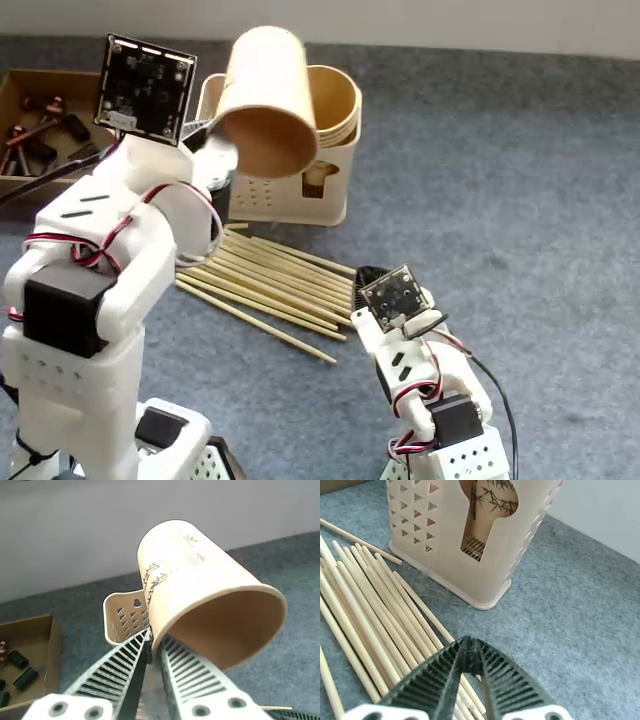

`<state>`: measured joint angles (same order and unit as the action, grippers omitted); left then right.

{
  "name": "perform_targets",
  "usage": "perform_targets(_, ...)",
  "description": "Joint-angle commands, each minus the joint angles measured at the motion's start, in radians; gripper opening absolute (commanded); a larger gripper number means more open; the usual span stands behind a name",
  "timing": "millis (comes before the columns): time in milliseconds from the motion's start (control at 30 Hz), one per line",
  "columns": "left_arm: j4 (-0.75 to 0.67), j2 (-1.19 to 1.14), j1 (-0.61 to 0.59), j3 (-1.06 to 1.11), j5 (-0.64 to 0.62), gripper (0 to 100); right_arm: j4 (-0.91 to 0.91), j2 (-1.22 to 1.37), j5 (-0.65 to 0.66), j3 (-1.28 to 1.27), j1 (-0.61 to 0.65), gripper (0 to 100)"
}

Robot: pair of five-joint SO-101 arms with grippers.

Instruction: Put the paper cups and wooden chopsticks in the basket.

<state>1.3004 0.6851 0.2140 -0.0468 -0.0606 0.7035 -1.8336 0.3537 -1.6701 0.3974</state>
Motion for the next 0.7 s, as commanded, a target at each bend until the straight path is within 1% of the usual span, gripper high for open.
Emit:
perform_targets(0, -0.064, -0.027, 0.051, -0.031, -0.011, 1, -0.021, -0.005, 0.014, -0.108, -0.012, 1.0)
perform_targets(67, -0.068, -0.067, 0.068, -0.041, -0.011, 1, -0.021, -0.005, 0.014, -0.108, -0.012, 1.0)
perform_targets(267, -0.089, -0.170, 0.068, -0.044, -0.011, 1, -0.021, -0.005, 0.014, -0.108, -0.012, 1.0)
perform_targets(667, -0.089, -0.260, 0.064, -0.053, -0.006, 1, -0.022, -0.005, 0.014, -0.108, -0.012, 1.0)
